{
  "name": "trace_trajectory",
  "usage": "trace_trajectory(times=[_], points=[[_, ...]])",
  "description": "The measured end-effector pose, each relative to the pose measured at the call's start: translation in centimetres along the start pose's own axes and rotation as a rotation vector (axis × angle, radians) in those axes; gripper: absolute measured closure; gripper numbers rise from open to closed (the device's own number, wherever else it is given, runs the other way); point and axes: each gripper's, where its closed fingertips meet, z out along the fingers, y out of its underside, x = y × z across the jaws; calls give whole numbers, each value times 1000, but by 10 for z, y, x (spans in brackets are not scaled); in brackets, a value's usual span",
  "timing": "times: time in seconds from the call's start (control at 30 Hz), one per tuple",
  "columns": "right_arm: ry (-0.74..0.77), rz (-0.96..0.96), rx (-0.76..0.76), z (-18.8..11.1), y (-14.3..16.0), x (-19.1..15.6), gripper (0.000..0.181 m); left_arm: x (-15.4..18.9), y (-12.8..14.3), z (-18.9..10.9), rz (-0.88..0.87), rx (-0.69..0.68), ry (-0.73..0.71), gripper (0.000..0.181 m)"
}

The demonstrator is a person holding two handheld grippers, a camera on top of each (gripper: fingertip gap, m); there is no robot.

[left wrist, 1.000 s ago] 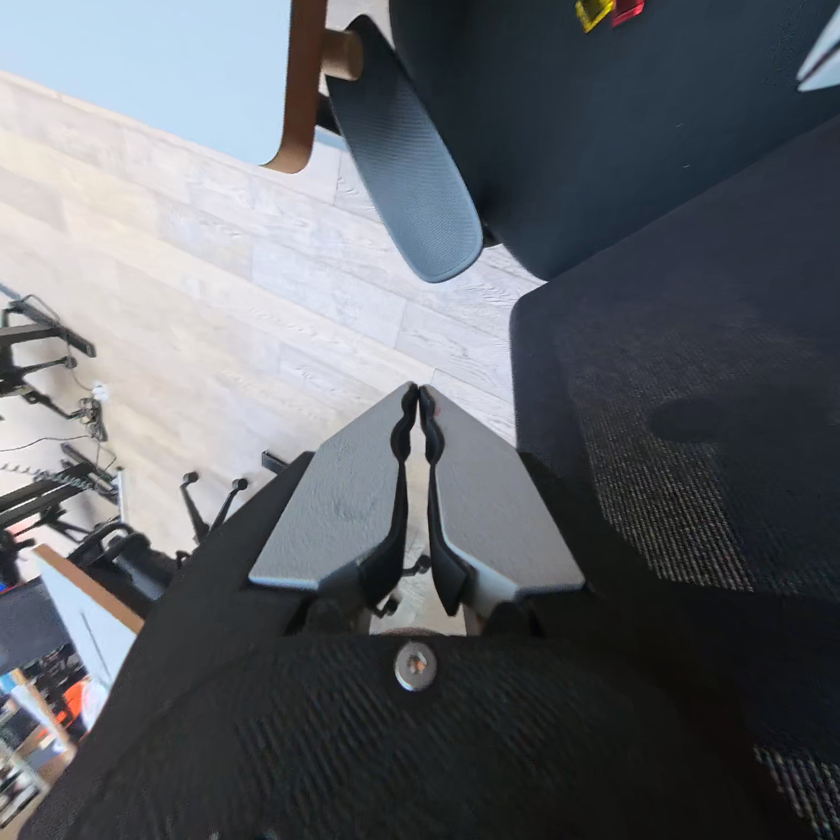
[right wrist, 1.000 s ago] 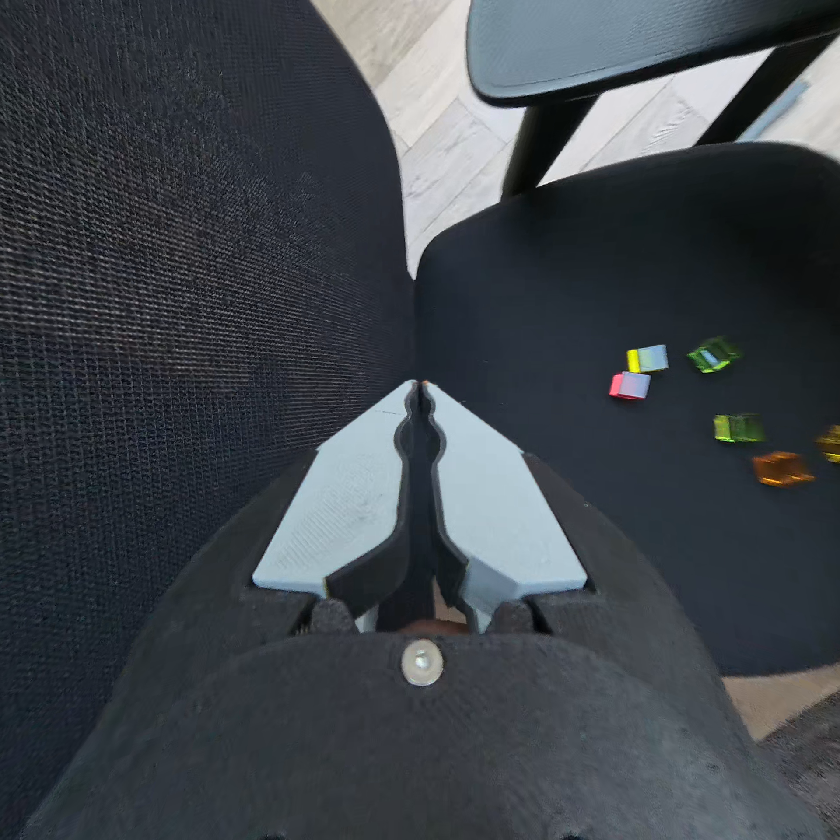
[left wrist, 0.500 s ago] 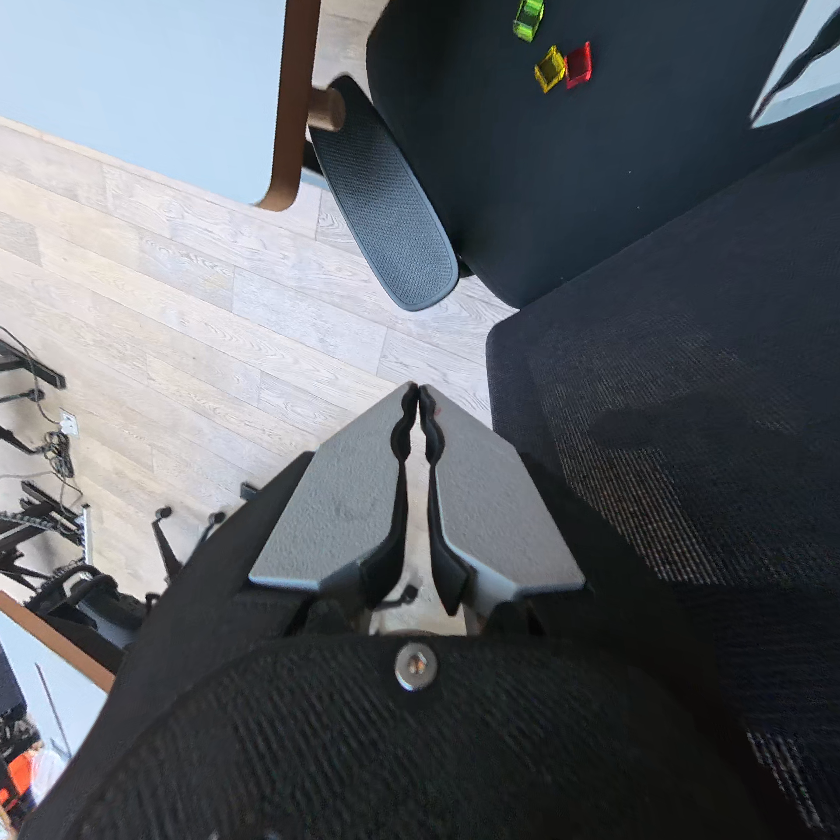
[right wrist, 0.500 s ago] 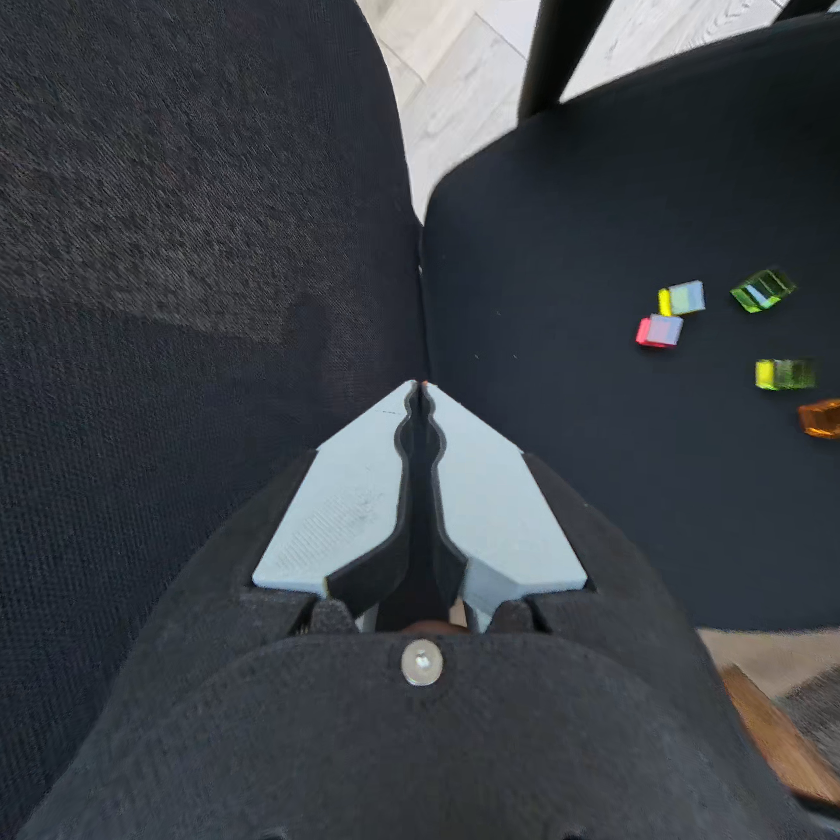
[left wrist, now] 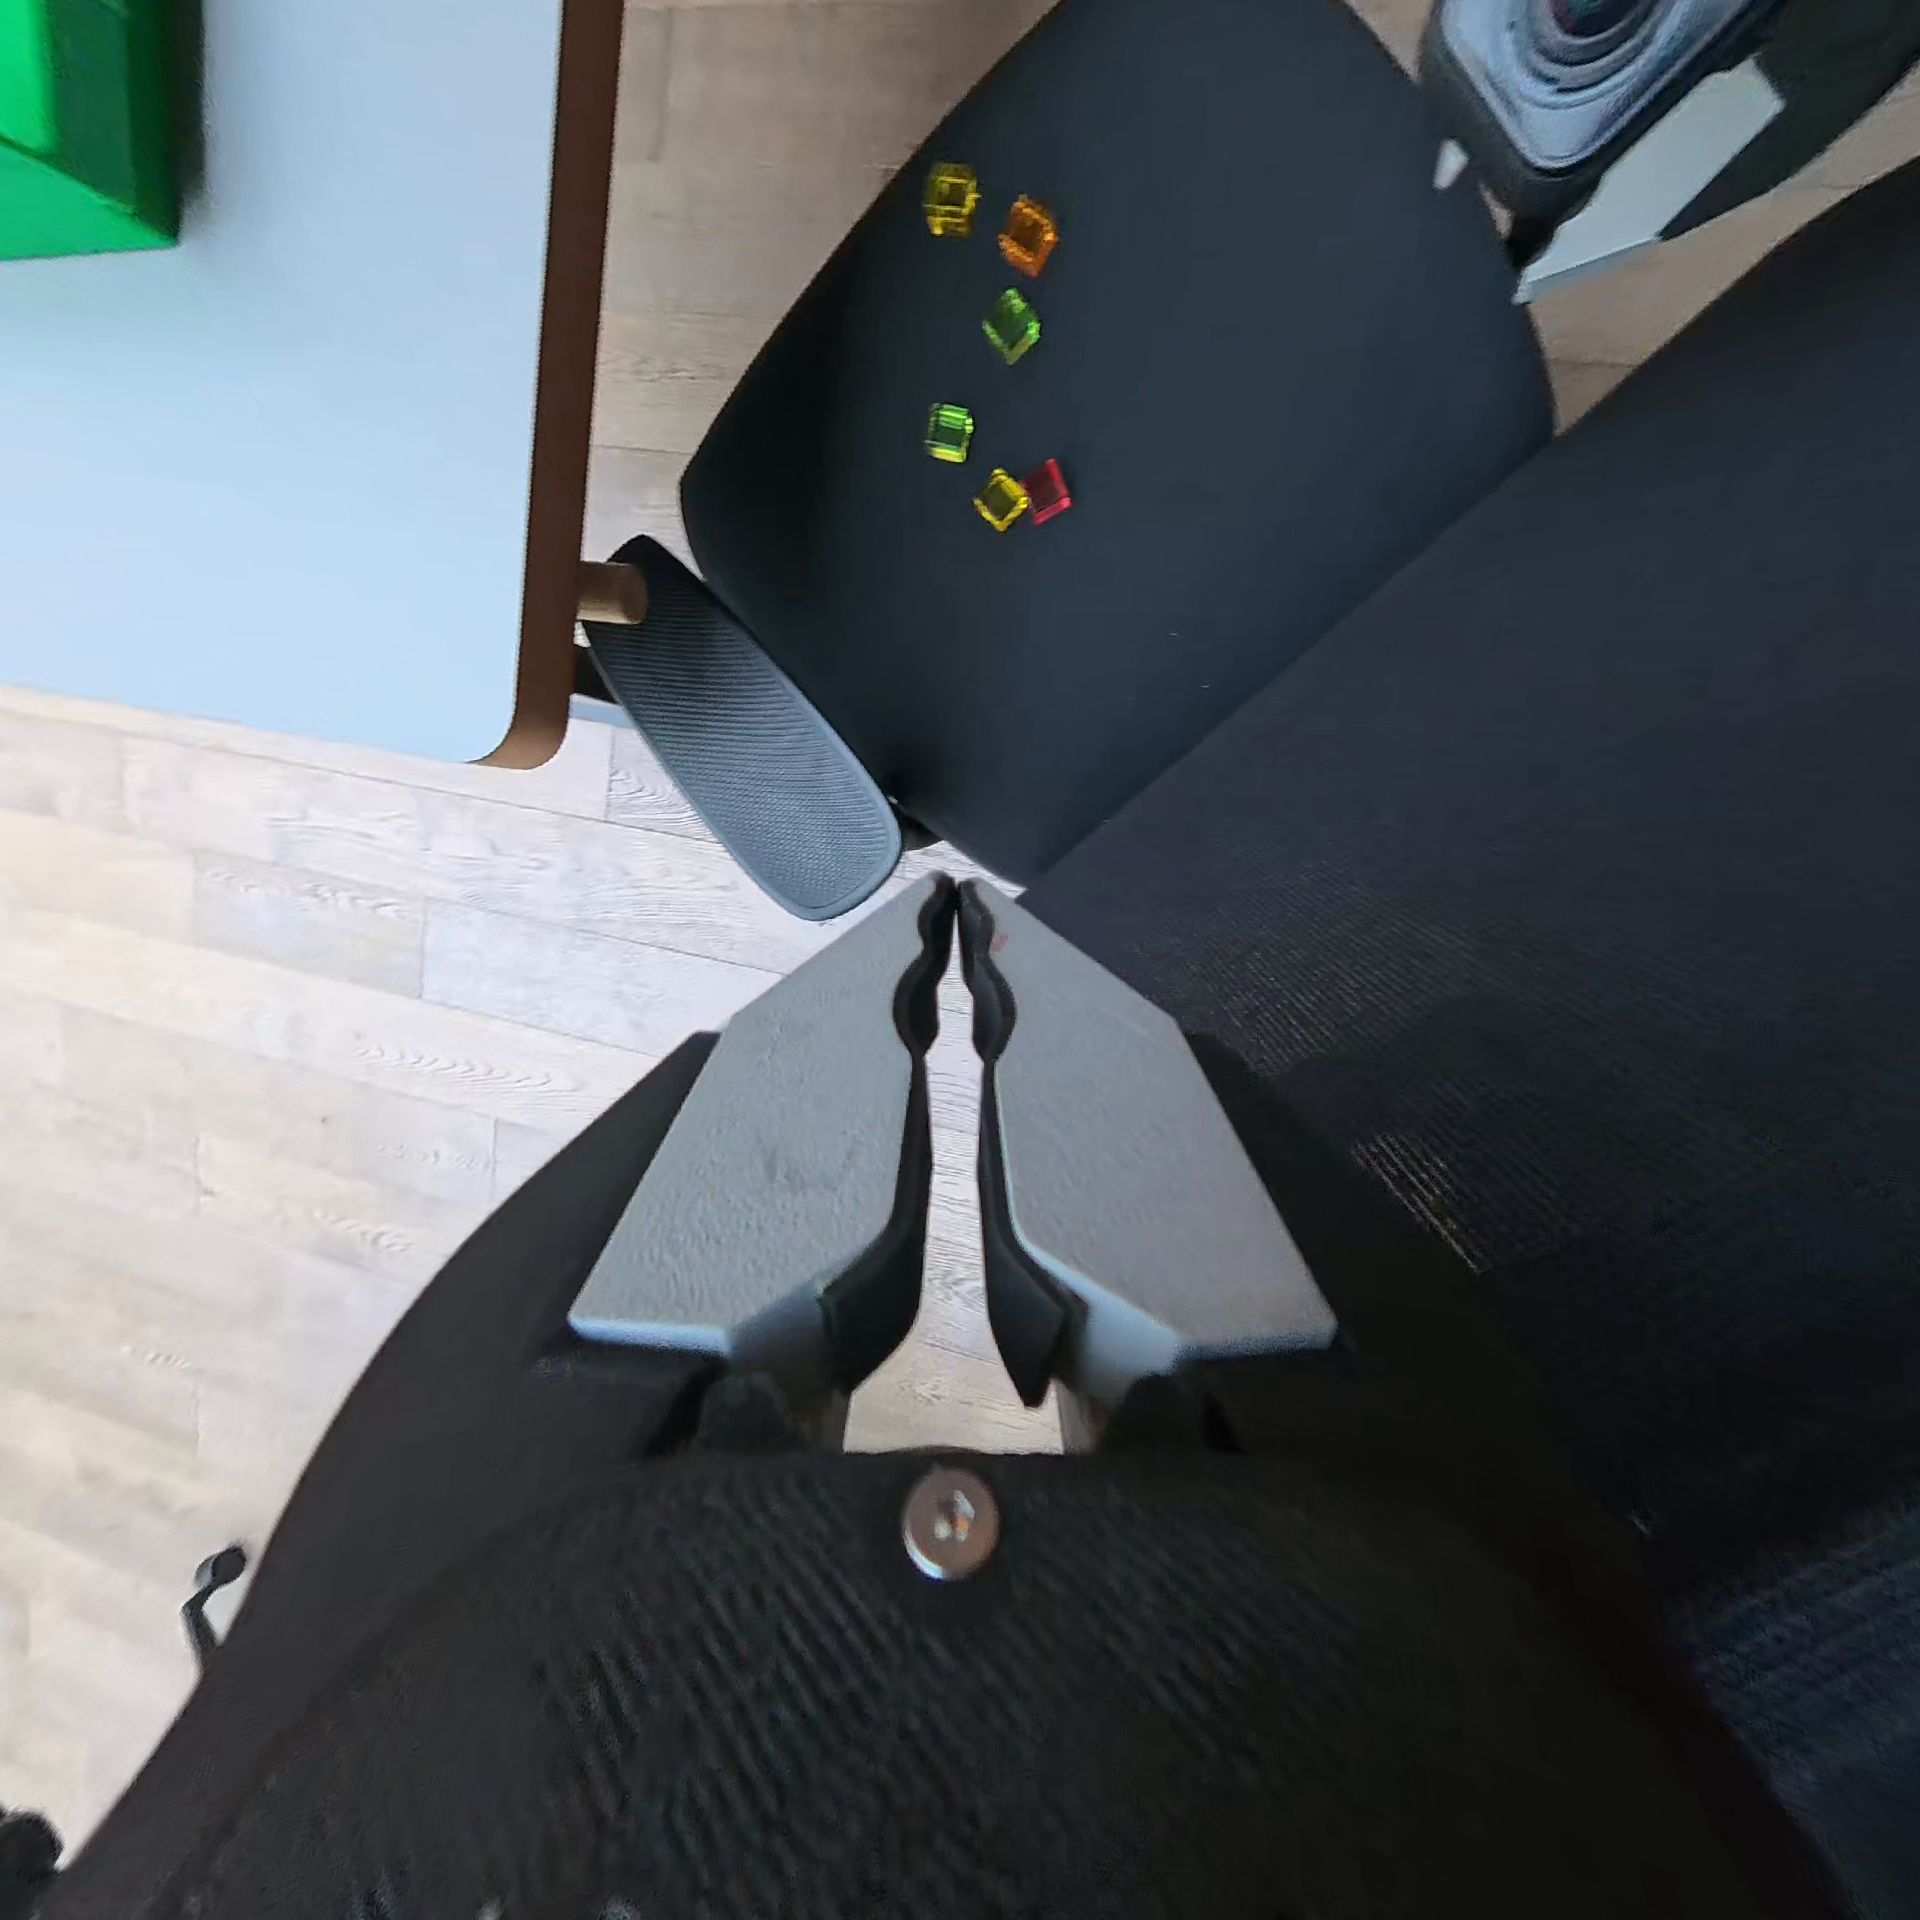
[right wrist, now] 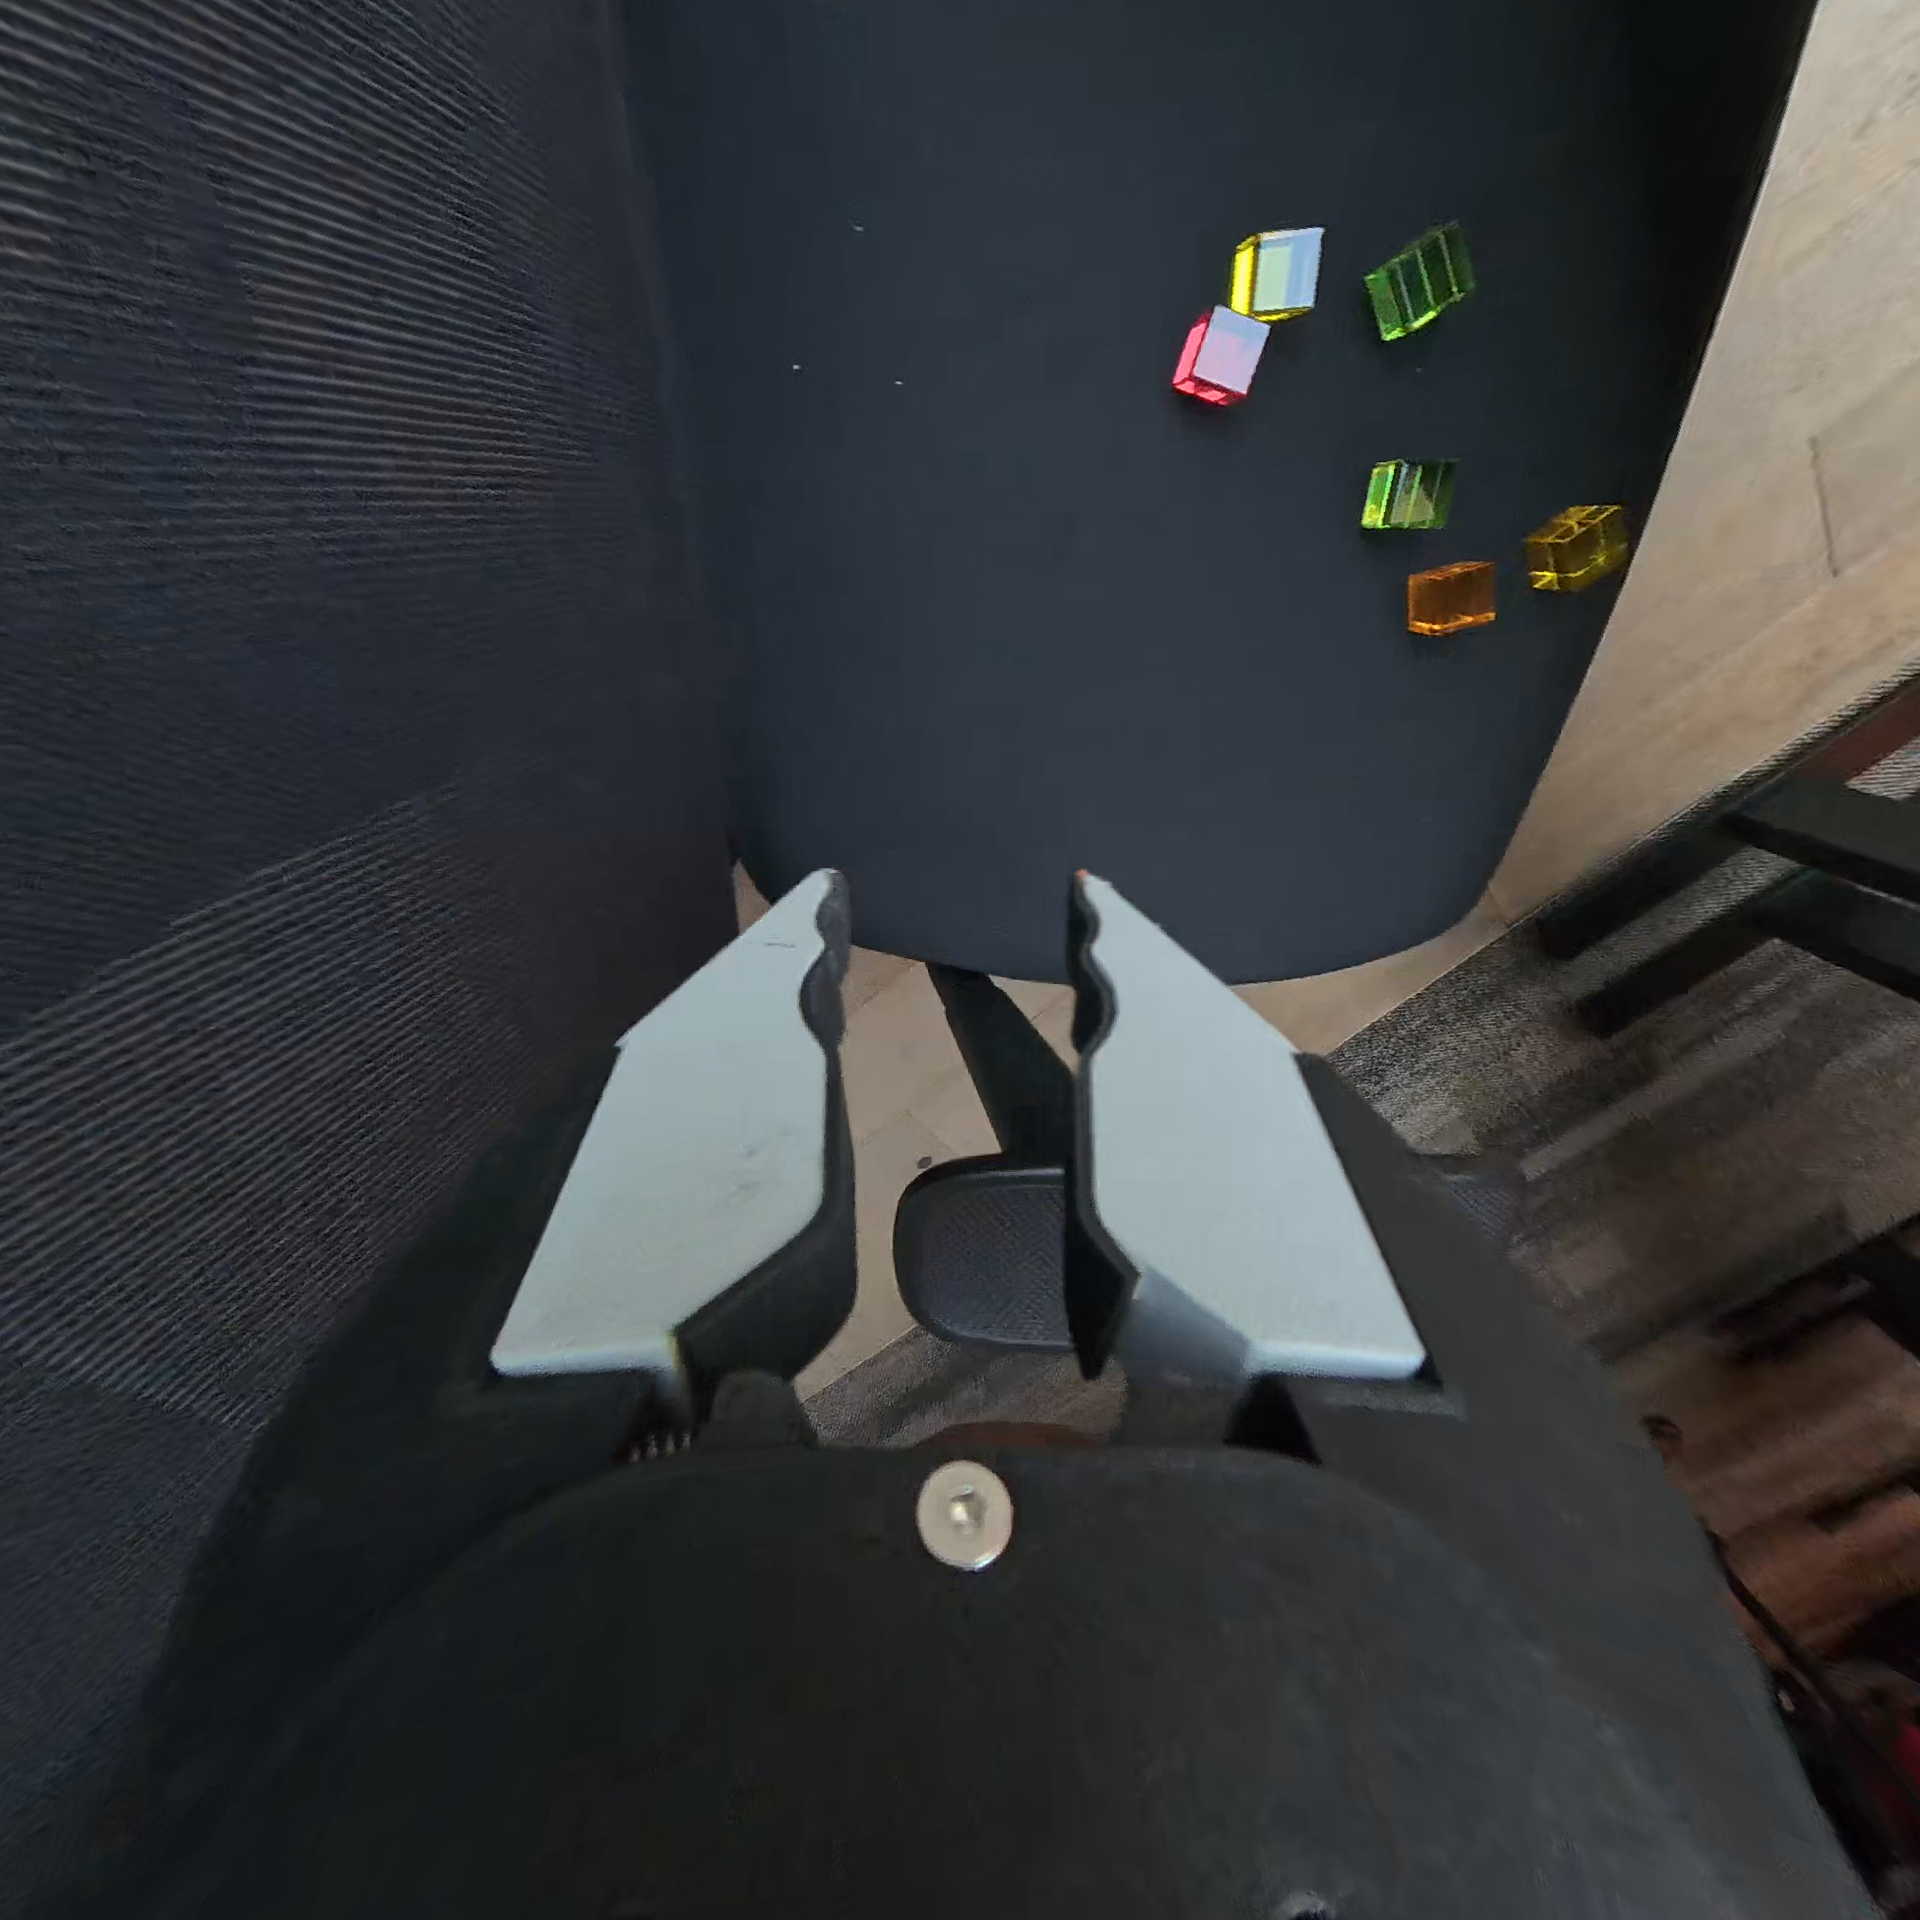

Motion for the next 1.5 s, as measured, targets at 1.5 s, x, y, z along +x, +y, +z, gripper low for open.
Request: trace_trajectory(times=[1.5], points=[[-84,331,558,230,-86,196,156,4,32,19,-87,-226,17,181]])
